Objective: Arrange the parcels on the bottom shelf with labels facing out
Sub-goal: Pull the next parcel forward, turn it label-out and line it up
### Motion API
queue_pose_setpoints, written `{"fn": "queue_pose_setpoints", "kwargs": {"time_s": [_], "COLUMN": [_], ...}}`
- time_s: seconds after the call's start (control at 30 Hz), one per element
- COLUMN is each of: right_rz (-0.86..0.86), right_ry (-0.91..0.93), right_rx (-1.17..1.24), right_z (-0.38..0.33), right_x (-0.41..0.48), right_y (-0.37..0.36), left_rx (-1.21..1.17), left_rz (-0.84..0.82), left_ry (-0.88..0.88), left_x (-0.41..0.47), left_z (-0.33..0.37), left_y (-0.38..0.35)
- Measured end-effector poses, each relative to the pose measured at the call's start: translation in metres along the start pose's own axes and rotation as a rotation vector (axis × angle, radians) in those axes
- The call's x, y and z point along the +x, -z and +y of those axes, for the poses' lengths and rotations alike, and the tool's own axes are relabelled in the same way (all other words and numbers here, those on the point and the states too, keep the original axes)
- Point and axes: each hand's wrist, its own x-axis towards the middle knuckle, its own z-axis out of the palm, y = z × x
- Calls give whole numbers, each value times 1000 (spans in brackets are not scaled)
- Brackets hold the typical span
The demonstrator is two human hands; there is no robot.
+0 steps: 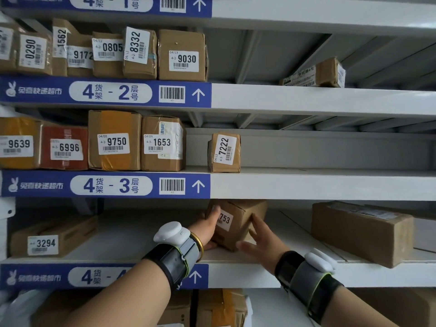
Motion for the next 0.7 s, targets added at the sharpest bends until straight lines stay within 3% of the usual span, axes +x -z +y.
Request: {"fn": "queue_pose_setpoints", "kwargs": {"time_s": [0.37,0.7], "right_rz": [17,16], "right_ry": [-39,-95], "right_rx": [29,-11], "right_z": [-7,-2], "right_x": [5,11], "right_y": [5,4], "left_rx": [676,641], "left_rz": [32,53], "left_ry": [-207,-290], "left_x": [-8,-5], "left_z": [-9,-17], "left_y": [22,28]}}
